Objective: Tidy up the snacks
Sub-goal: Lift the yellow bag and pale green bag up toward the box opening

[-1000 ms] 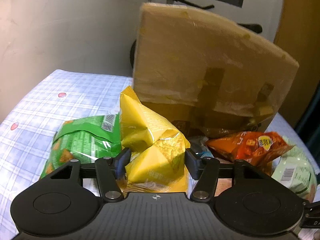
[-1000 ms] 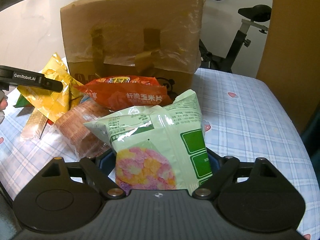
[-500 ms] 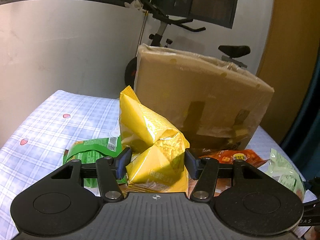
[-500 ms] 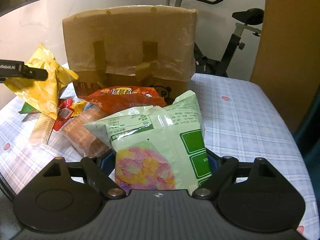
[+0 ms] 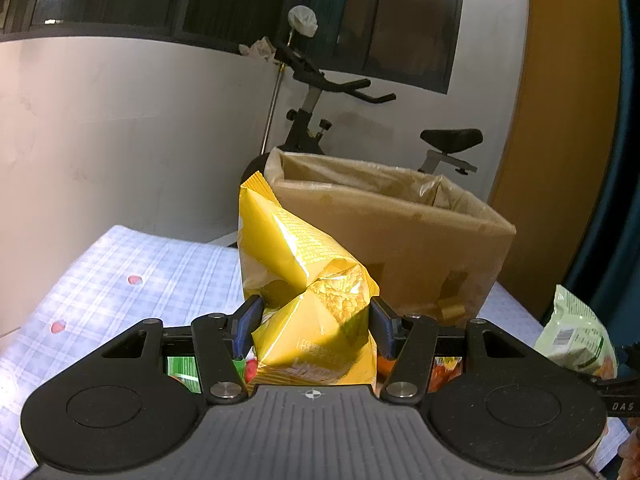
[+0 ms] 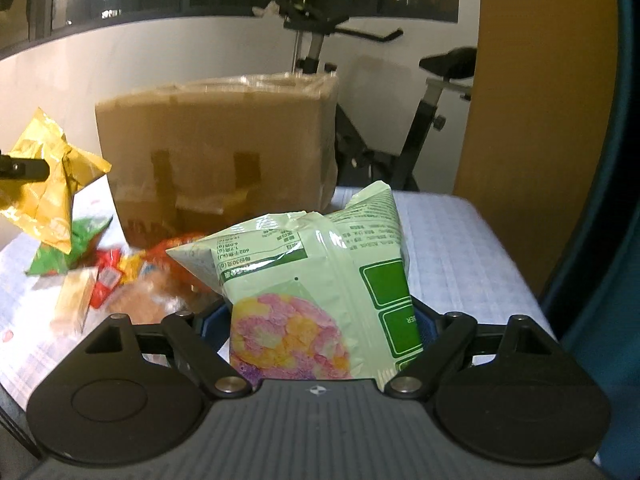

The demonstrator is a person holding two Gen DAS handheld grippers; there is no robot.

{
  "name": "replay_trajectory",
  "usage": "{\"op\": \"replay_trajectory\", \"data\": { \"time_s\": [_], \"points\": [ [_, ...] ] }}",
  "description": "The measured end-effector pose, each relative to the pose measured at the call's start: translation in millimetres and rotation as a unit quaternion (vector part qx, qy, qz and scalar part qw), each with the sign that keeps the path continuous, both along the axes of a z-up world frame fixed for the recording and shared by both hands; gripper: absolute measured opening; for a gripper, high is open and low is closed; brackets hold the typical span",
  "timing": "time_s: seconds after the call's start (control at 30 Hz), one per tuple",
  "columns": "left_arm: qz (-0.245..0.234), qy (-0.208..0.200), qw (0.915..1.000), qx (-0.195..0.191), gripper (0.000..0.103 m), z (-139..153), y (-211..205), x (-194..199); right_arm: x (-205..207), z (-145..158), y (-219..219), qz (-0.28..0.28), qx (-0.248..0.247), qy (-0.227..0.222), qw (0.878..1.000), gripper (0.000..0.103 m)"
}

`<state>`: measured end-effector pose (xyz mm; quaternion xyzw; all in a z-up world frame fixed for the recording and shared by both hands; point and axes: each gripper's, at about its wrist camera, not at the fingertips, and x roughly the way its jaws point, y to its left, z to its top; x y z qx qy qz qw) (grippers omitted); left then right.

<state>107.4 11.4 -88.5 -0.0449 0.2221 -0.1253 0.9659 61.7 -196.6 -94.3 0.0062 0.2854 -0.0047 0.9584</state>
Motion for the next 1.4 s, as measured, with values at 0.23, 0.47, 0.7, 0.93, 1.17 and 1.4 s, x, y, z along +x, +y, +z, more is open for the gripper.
{"op": "replay_trajectory", "data": {
  "time_s": [0.23,0.47,0.7,0.93,1.17,1.4],
  "points": [
    [0.004,-0.015,0.9999,0.004,0.06,24.8,-4.9,10.3,12.7,34.5,5.4,0.025,0.002,-0.035,0.999,0.087],
    [0.0,-0.031,0.9995,0.009,0.06,44.9,-8.6,14.8,30.5,63.0,13.9,0.044,0.002,-0.064,0.997,0.087],
    [-0.006,-0.043,0.9991,0.007,0.06,69.7,-16.3,30.1,46.8,90.2,13.1,0.059,0.008,-0.085,0.995,0.087],
    [-0.022,-0.058,0.9981,0.002,0.06,93.7,-25.2,59.5,81.5,121.0,5.7,0.061,0.019,-0.105,0.992,0.087],
    [-0.033,-0.052,0.9981,-0.007,0.06,99.8,-38.4,102.4,129.6,141.3,7.2,0.065,0.019,-0.122,0.99,0.087],
    [-0.03,-0.042,0.9986,-0.007,0.06,92.2,-53.7,145.0,185.6,141.6,6.2,0.073,0.045,-0.143,0.986,0.087]
  ]
}}
